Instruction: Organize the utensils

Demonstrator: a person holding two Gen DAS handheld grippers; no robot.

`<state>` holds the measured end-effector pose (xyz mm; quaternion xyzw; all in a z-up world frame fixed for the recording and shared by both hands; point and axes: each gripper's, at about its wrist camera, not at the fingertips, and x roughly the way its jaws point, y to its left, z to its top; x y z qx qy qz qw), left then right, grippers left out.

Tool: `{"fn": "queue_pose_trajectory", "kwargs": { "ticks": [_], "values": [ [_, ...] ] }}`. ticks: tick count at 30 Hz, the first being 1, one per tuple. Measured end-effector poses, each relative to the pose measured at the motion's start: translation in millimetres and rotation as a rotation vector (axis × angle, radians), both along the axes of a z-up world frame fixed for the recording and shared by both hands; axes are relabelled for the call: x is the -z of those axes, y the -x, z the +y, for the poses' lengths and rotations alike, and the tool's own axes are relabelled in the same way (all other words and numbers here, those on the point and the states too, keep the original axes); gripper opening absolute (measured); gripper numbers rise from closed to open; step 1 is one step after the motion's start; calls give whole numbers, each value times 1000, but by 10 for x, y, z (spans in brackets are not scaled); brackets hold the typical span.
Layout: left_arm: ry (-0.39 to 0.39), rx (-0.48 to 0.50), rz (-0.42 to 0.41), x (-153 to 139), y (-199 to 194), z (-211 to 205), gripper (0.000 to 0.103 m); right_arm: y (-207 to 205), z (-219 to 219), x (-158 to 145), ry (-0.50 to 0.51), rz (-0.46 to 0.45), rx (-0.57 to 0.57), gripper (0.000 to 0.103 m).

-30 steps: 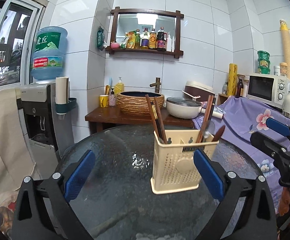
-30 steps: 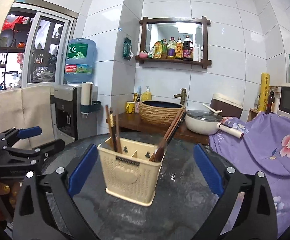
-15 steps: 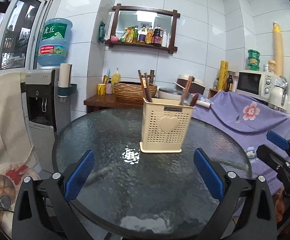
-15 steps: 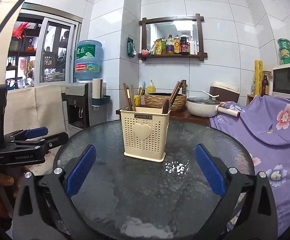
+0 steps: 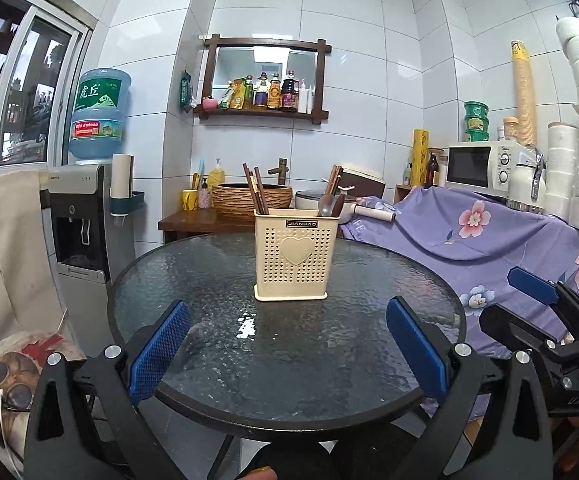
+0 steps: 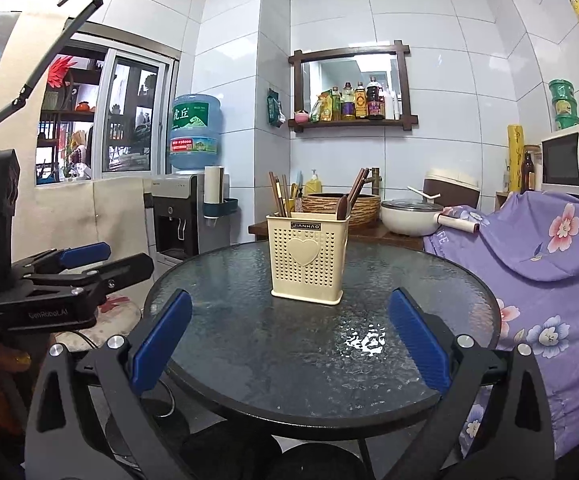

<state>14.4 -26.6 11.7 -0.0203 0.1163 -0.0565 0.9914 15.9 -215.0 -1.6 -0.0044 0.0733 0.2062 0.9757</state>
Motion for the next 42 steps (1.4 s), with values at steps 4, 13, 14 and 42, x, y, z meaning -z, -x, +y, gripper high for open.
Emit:
{"fn": "queue_pose_trajectory", "kwargs": {
  "ticks": [4,13,14,42],
  "values": [
    [-2,4,-4,-23,3,-16,97,49,-32,-60,5,-24,9,97],
    [-7,-5,0,-19,16,-1,97,34,-22,-101,-3,-12,8,97],
    [-1,-5,2,-18,11,11,97,29,-20,-102,-1,-13,8,97],
    [-12,-28,16,1,-28,38,97,-122,21,-100,18,19,1,97]
  ]
}}
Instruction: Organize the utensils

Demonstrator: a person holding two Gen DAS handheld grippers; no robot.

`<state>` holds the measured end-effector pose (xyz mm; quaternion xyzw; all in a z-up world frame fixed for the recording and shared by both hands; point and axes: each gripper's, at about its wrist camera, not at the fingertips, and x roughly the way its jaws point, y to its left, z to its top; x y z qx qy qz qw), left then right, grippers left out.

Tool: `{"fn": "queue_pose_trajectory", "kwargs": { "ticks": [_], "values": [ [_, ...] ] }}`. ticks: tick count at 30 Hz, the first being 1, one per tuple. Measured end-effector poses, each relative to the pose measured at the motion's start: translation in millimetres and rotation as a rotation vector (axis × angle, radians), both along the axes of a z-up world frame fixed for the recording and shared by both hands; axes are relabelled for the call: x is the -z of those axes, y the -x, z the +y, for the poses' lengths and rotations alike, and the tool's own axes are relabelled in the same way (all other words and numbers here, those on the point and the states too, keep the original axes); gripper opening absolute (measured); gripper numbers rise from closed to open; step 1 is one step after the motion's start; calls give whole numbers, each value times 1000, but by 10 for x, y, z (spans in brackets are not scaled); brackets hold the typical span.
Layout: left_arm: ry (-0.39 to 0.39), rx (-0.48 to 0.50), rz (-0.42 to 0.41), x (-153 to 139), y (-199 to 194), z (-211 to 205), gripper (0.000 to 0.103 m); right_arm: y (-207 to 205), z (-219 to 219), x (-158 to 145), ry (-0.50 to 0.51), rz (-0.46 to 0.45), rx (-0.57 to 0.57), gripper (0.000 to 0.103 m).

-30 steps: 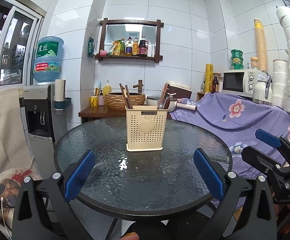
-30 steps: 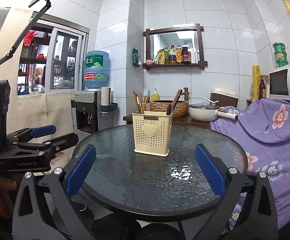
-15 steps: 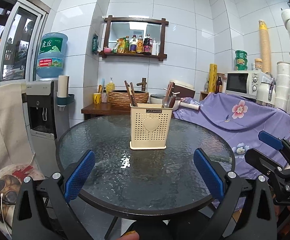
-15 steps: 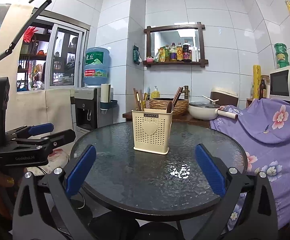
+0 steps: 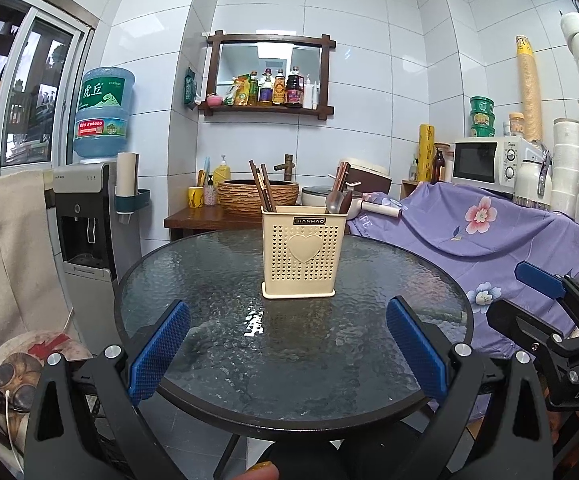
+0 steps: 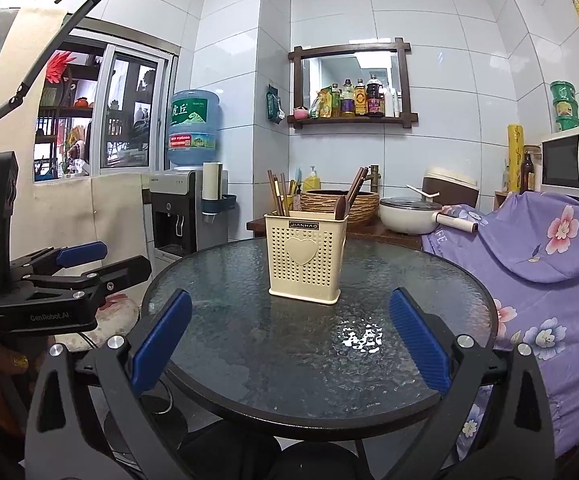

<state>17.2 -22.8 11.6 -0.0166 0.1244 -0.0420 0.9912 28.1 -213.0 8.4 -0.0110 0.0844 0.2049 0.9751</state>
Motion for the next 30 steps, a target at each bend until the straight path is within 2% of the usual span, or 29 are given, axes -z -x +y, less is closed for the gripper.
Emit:
{"fn": "queue_pose_trajectory", "kwargs": {
  "ticks": [10,18,30],
  "values": [
    [-37,1,6,14,-3,-79,97,-29,24,14,-2,8,0,97],
    [-9,5,26,12,-10,-71,97,-22,39,32,2,5,-1,97],
    [-9,1,32,-17,-28,-47,97,-18,29,37,-1,7,9,97]
  ]
}}
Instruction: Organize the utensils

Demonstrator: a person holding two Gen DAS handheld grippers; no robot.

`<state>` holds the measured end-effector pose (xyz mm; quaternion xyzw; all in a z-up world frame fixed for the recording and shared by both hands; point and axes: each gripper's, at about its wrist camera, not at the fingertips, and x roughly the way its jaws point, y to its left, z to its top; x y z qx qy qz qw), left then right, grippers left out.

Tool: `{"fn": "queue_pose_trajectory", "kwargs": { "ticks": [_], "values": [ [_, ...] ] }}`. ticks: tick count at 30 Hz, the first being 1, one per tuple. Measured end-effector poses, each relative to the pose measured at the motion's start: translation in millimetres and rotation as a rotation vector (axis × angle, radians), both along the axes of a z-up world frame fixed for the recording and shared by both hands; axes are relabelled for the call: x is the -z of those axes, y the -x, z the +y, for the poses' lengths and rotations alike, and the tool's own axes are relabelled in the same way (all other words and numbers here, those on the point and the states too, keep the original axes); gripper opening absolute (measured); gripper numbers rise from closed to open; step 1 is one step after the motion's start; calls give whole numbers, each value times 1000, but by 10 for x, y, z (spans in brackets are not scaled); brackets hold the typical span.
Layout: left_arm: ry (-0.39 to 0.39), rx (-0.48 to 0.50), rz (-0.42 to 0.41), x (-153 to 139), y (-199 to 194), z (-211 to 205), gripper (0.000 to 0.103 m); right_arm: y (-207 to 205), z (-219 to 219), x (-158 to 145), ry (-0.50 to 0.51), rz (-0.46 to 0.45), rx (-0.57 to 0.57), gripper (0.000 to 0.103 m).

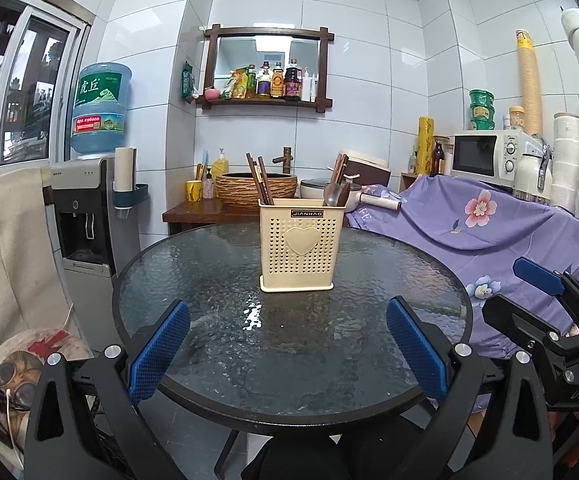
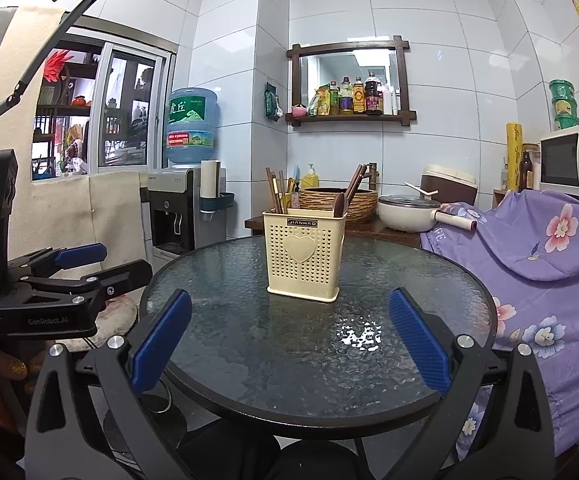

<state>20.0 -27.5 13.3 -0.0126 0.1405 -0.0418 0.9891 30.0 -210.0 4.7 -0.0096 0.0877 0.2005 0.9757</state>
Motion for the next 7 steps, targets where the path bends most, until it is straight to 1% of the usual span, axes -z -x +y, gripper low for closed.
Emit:
{"fn": "queue_pose_trajectory", "kwargs": {
  "ticks": [7],
  "values": [
    [-11,-9,7,10,-11,8,97,-18,-10,24,-5,17,4,97]
  ]
}}
